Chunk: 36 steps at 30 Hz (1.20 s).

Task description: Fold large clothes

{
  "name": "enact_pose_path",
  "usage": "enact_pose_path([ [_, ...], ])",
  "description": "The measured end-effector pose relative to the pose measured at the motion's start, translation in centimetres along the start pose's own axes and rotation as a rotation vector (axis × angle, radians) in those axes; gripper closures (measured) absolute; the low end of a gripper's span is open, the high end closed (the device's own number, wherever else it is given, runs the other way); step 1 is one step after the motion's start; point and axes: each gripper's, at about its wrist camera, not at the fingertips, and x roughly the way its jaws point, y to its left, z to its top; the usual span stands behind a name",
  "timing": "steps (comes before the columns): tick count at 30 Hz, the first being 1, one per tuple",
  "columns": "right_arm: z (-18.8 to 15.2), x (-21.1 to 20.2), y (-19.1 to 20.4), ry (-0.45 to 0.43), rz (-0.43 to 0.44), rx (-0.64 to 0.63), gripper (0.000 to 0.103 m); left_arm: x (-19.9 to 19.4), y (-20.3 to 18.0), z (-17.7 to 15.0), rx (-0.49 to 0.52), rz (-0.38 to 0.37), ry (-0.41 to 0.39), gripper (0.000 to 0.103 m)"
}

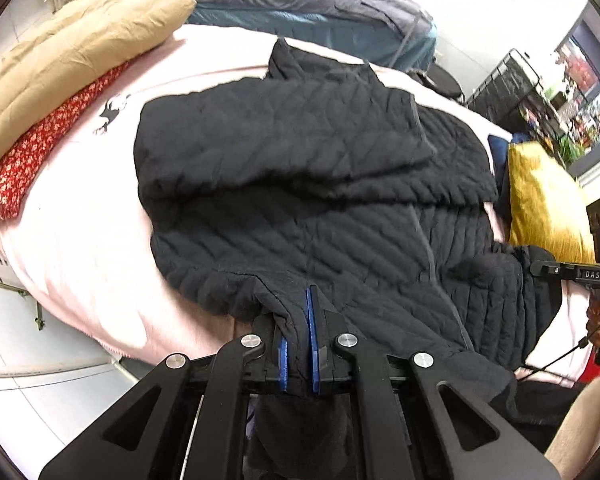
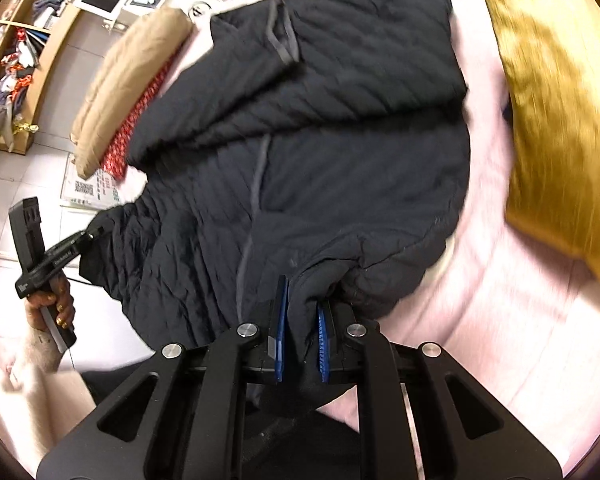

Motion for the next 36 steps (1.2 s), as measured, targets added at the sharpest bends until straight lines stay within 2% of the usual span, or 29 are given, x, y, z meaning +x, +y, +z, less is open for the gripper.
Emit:
enact_pose_path([
  [8,5.6,-1.7,1.1,-0.118,-0.022,-0.004,0.09,-0.2,0.8,4.3,-0.009,0.027,-0.071,0.096],
  [15,11.0,-2.9,0.6,-0.178,-0.008,0.045,0.09,0.0,2.4,8.1,-0.036,0.055,-0.109,0.096],
  [23,17.4,-4.8,-2.4,-0.275,0.103,0.247,0.09,0.7,7.8,13.9,-0.264,0.006,-0.165,0.096],
  [27,20.1,-5.0,-3.7,-0.318,0.092,0.322,0.09,1.9,9.8,16.1,-0.398,-0.041,-0.184,0.096],
  [30,21.3,-4.3,-4.8,-0.318,0.101,0.392,0.09,3.4,10.9,17.4,-0.478,-0.073,-0.174,0.096],
  [35,23.1,-2.4,-5.8,-0.304,0.087,0.454,0.09,5.7,11.7,18.5,-0.55,-0.065,-0.128,0.093],
  [36,23.5,-2.1,-5.9,-0.303,0.084,0.459,0.09,5.9,12.3,18.5,-0.596,-0.084,-0.111,0.092],
])
